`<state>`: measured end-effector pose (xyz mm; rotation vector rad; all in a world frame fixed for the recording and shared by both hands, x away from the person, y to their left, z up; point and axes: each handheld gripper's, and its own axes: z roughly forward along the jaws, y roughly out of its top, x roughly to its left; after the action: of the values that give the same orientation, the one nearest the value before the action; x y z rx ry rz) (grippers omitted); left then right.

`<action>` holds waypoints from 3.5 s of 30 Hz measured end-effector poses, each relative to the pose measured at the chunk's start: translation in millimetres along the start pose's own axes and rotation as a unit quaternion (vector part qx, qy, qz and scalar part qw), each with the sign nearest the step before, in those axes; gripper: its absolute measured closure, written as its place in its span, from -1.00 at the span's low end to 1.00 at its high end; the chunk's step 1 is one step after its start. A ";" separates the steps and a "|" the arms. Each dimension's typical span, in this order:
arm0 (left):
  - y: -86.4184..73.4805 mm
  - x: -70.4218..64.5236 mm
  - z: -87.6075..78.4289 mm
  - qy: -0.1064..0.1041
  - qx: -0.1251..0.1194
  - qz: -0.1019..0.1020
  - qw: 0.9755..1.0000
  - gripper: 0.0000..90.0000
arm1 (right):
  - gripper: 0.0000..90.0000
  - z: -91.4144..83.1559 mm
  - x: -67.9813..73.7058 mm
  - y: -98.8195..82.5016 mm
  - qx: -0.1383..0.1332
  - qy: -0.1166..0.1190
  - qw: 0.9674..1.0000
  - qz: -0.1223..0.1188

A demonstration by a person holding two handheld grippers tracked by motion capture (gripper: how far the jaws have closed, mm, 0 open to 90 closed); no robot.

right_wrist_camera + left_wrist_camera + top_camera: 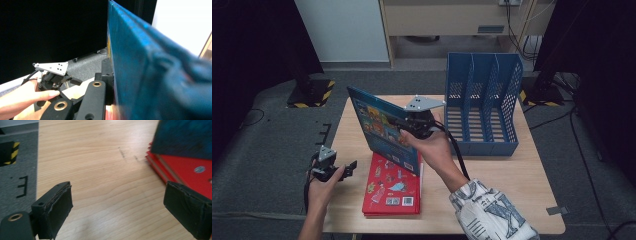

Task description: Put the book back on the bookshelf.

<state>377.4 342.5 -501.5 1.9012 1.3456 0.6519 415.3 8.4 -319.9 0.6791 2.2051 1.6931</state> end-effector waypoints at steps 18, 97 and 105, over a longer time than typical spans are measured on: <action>-6.4 -0.2 12.2 0.014 0.041 0.006 0.999 -0.83 | 0.84 13.9 -11.8 36.9 0.028 -0.032 0.999 0.010; -24.3 -2.6 25.0 0.008 0.064 -0.005 0.998 -1.00 | 0.83 -124.5 -94.2 67.1 -0.014 -0.199 0.977 0.072; -24.3 -2.8 25.2 0.007 0.064 -0.004 0.998 -1.00 | 0.83 -142.6 -101.9 65.2 -0.015 -0.214 0.974 0.079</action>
<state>380.8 338.4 -536.2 1.9940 1.4339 0.5879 445.1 -149.7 -224.5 1.1175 1.8622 1.4720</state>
